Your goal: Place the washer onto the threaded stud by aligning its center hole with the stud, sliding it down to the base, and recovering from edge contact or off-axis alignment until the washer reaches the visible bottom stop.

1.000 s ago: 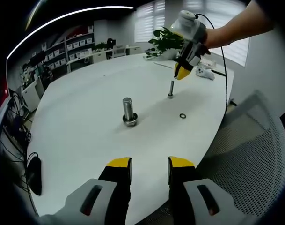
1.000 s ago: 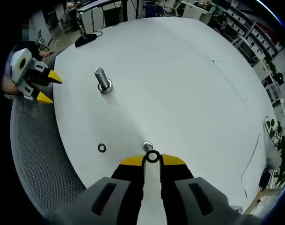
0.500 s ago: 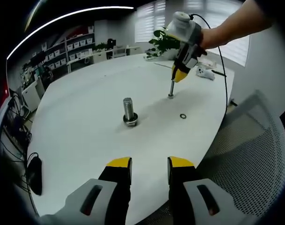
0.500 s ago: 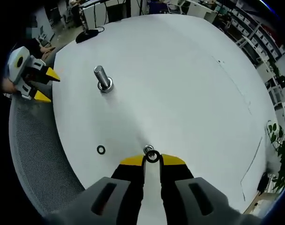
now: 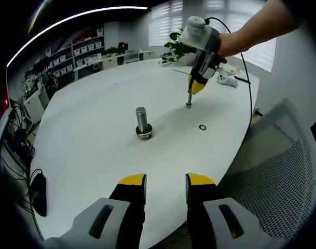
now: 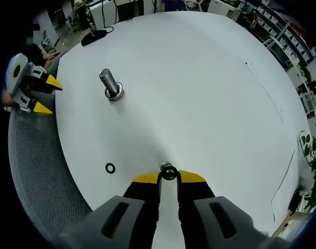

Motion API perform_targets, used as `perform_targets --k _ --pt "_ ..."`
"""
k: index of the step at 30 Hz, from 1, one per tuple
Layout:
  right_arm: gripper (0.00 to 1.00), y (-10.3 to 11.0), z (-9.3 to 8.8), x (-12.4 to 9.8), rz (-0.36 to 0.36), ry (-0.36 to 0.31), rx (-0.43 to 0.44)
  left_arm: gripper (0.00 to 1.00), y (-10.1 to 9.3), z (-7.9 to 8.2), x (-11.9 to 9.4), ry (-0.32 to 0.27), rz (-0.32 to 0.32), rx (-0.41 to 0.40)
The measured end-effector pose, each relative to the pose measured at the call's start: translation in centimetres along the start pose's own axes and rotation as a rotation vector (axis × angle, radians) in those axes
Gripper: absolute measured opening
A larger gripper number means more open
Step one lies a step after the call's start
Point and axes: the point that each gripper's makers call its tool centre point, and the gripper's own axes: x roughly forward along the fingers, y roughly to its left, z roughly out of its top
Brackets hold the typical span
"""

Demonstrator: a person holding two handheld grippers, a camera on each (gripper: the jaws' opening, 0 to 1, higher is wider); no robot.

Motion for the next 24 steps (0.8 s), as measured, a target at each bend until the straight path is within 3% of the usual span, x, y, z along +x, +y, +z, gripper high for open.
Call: perform_targets --k 24 --pt "0.14 0.7 -1.2 3.1 0.007 0.048 0.019 0.28 0.1 -0.2 0.1 0.012 0.008 0.000"
